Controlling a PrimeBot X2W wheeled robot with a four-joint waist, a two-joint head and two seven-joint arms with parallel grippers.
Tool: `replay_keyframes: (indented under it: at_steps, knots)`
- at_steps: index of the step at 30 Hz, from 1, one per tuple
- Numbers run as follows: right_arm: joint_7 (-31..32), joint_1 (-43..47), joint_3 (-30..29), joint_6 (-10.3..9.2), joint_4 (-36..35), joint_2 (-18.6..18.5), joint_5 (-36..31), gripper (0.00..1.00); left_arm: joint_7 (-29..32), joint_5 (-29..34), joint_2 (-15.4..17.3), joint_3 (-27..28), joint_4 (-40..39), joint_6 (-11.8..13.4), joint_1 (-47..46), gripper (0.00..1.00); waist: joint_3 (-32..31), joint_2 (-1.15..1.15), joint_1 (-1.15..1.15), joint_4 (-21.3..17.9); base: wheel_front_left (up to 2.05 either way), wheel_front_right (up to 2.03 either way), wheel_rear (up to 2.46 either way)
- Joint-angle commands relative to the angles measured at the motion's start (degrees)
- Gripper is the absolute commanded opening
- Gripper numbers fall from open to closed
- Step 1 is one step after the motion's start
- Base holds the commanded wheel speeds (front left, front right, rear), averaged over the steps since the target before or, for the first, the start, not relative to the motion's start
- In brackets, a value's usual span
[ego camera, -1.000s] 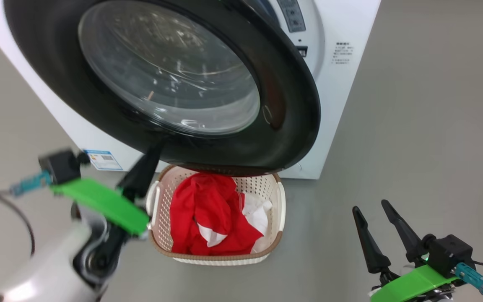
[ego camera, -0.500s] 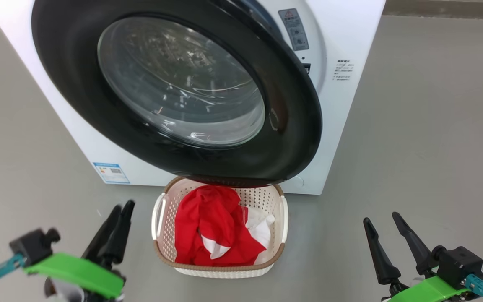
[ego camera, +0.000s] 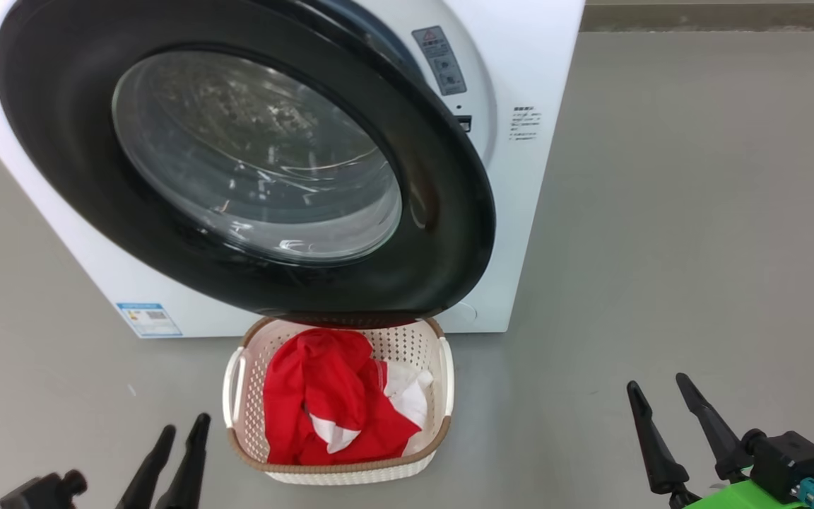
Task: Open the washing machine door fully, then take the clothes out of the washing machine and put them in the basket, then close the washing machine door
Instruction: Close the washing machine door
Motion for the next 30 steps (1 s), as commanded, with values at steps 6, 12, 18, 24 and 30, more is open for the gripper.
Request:
replay_keyframes:
  at_steps: [6,12,18,24,30]
  knots:
    - [-0.4,0.6,-0.1,0.28,-1.6,-1.4,0.7,1.0,-0.7,6.2,0.2,7.2,-2.4,-0.4,3.1,1.0,-1.4,0.0,0.0,-1.9,0.0,0.0,0.0]
    - [-0.4,0.9,-0.6,0.28,-1.8,-1.5,0.8,1.0,-0.7,14.5,-1.9,12.9,-4.1,-0.4,6.4,1.0,-1.9,0.0,0.0,-2.9,0.0,0.0,0.0]
    - [-0.4,1.5,-1.4,0.28,-2.0,-1.5,0.9,1.0,-0.7,25.5,-4.3,17.1,-7.5,-0.4,8.9,1.0,-2.2,0.0,0.0,-2.9,0.0,0.0,0.0]
    - [-0.4,1.9,-1.9,0.28,-2.3,-1.3,0.9,1.0,-0.7,34.3,-7.5,21.0,-11.7,-0.4,10.6,1.0,-2.4,0.0,0.0,-2.8,0.0,0.0,0.0]
    - [-0.4,2.2,-2.5,0.28,-2.6,-1.0,0.8,1.0,-0.7,39.2,-9.2,22.2,-14.2,-0.4,11.5,1.0,-2.3,0.0,0.0,-2.8,0.0,0.0,0.0]
